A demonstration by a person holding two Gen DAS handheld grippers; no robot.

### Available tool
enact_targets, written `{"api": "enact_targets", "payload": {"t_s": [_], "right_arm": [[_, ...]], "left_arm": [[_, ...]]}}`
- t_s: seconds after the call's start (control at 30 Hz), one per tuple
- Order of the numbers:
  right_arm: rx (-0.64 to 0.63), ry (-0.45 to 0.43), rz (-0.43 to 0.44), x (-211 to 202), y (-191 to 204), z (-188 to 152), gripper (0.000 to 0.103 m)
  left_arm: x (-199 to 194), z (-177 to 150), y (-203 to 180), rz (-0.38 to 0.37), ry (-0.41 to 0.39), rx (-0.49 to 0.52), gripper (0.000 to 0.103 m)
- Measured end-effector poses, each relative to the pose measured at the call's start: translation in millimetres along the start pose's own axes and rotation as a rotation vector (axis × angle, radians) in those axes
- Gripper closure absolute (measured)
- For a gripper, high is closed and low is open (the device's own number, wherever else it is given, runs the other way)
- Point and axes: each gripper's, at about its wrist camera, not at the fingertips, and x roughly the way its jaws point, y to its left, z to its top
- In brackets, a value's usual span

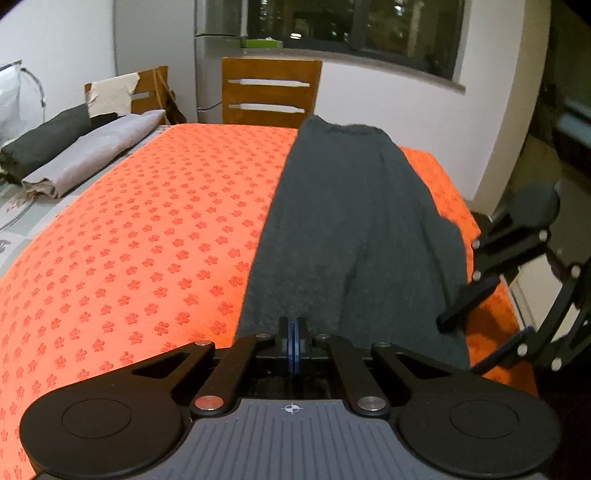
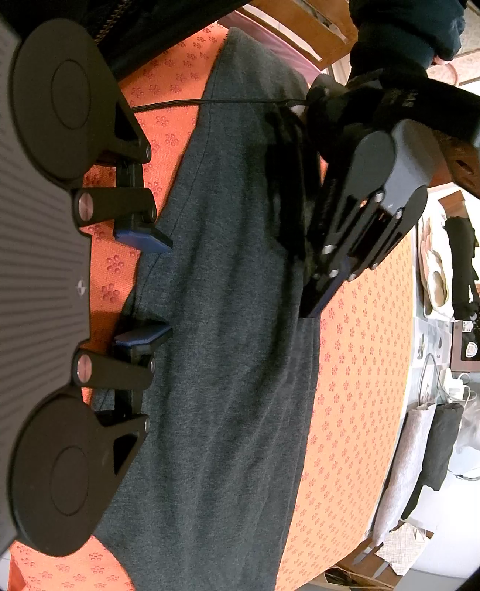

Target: Fold clothes

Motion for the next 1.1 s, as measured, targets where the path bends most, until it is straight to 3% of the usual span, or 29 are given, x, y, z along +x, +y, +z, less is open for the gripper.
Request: {"api": "enact_targets", "payload": {"t_s": [0.3,0.43,0.6,0.87,1.1], "right_arm": [[-0.002,0.001,-0.001,0,0,0,0.053],[-0.002,0.001,-0.002,1,0,0,0.053],[-0.003,0.002,-0.002,1,0,1,0.053],[-0.003,0.002,-0.003,2,0,1,0.053],[-0.015,-0.005,-0.017,-6,-6,9,0.053]], "left_arm": [[-2,3,21,-0.045,-0.005,-0.156,0.101],[-4,2,35,-0.009,-0.013,-0.22,0.101],[0,-2,42,0.049,0.014,-0.192,0.101],[-9,-5,37,0.045,0.039,-0.155,0.098],[-38,-12,27,0.074,0.023,-0.194,0.085]]}}
